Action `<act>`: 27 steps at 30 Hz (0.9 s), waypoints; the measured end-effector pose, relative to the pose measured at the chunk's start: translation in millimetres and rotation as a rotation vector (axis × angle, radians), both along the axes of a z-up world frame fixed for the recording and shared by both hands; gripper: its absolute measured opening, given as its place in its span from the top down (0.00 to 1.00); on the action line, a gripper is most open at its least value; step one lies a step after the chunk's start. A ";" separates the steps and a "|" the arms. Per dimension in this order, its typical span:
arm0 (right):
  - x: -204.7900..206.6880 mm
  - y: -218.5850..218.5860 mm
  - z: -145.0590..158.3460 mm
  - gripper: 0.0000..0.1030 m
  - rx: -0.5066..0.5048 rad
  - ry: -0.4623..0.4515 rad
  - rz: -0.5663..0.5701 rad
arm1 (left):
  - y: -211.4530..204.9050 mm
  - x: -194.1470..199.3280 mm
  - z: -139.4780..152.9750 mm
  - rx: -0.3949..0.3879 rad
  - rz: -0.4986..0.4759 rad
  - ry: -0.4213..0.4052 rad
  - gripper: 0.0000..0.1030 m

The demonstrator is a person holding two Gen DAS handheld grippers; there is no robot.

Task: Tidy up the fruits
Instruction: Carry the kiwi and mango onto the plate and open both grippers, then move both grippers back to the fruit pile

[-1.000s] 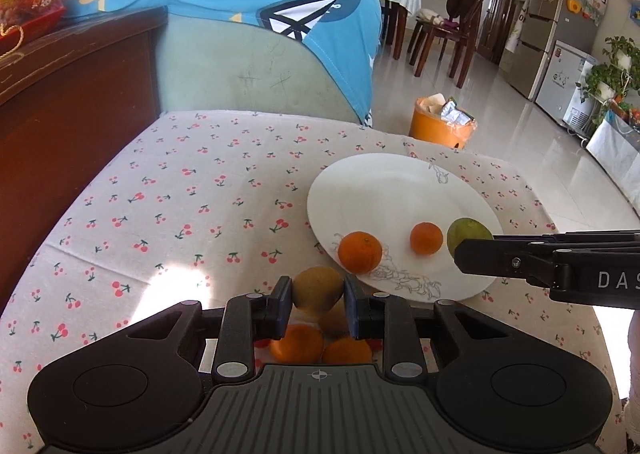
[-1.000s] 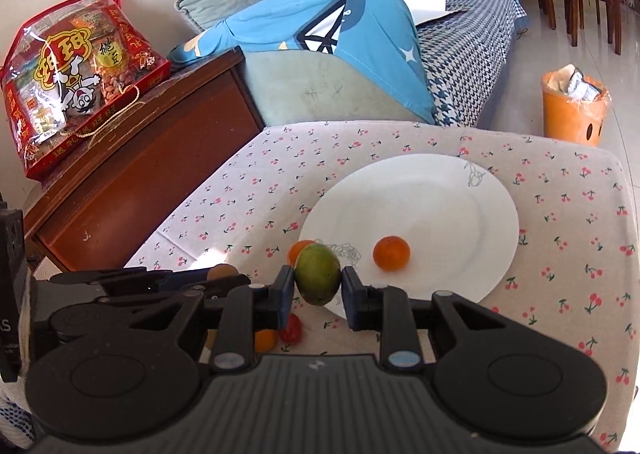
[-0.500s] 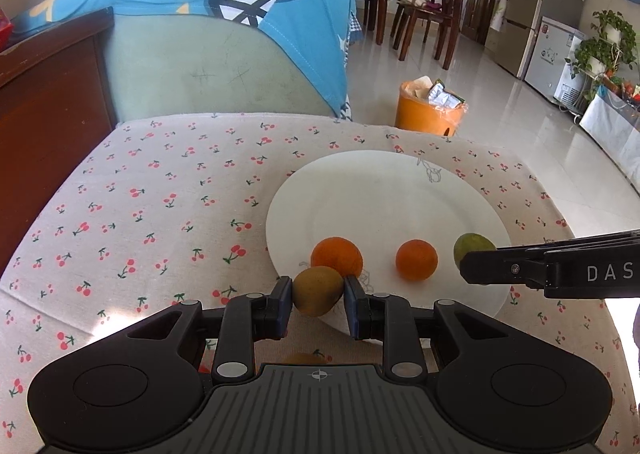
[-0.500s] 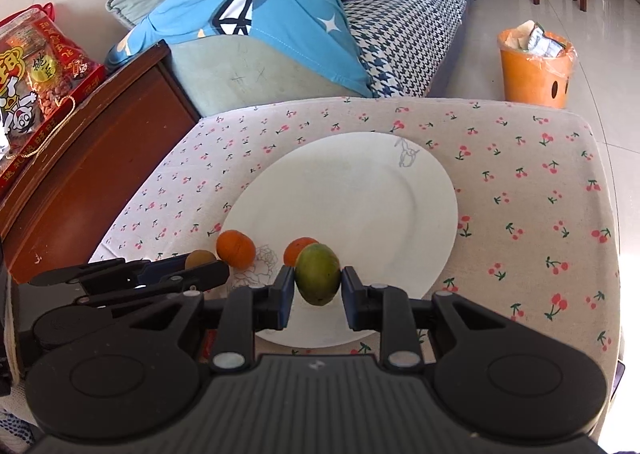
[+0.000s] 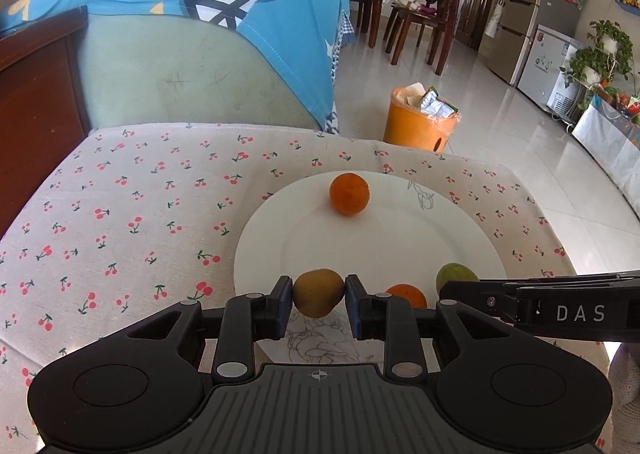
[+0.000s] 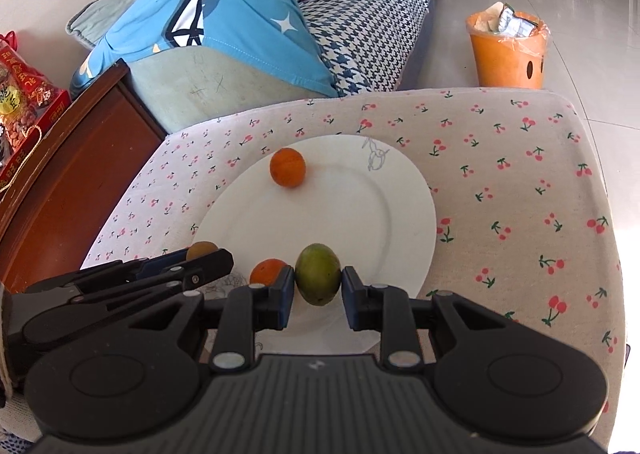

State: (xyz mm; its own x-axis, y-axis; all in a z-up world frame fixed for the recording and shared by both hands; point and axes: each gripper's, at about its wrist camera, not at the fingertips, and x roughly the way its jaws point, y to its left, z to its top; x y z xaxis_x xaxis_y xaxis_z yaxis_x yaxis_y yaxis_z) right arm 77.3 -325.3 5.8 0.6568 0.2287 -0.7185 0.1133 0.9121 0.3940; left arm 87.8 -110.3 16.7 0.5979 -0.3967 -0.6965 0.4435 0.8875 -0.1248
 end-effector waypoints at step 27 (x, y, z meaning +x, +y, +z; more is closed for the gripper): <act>-18.7 15.9 21.7 0.61 0.058 -0.064 0.020 | 47.0 -29.2 46.8 -0.032 0.093 0.069 0.29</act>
State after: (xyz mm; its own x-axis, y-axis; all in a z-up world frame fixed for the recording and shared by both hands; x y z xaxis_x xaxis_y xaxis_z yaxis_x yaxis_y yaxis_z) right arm 58.5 -309.4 27.5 0.6958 0.2823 -0.6604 0.0679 0.8895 0.4518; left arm 58.6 -63.3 63.5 0.5846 -0.3645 -0.7248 0.3488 0.9195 -0.1810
